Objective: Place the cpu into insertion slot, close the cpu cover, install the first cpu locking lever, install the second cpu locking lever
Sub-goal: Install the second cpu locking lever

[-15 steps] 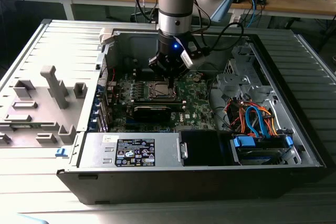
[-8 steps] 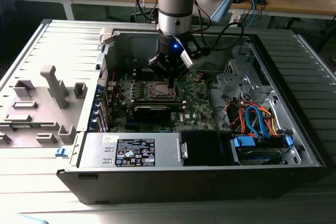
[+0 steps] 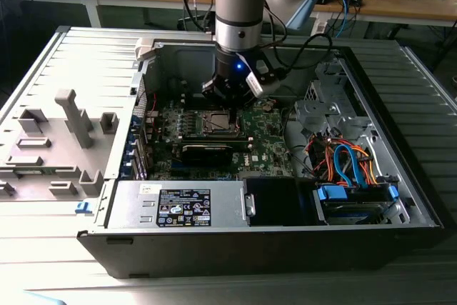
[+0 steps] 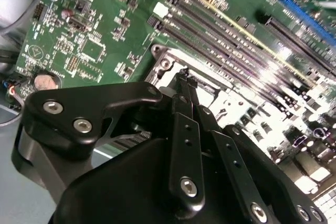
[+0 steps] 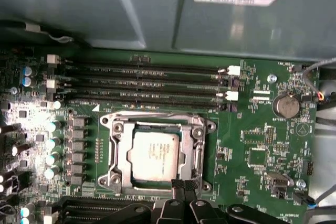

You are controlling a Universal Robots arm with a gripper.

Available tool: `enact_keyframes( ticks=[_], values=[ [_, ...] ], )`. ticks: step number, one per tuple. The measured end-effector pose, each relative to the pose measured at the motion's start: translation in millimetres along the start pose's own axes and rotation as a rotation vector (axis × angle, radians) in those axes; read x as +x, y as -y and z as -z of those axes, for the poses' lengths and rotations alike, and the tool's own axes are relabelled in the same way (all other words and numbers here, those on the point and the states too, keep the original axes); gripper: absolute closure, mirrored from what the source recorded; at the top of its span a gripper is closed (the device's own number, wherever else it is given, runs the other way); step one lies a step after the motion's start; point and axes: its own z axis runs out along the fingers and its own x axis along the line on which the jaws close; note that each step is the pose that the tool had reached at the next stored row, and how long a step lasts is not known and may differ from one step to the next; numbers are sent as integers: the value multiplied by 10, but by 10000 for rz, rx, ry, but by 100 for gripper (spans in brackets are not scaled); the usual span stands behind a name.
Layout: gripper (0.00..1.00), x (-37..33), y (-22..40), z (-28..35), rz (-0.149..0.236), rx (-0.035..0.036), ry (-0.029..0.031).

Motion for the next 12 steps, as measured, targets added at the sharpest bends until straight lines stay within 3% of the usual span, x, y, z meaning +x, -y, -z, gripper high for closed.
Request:
enact_keyframes(
  ticks=[5, 6, 8, 9, 10, 12],
  values=[
    [89, 6, 104, -8, 1, -1, 0],
    [89, 11, 175, -14, 0, -16, 2],
    [89, 14, 229, -17, -3, -120, 8],
    [89, 16, 253, -19, -7, -236, 15],
    [89, 17, 272, -20, -11, -400, 25],
    [89, 19, 312, -23, -20, -779, 47]
  ],
)
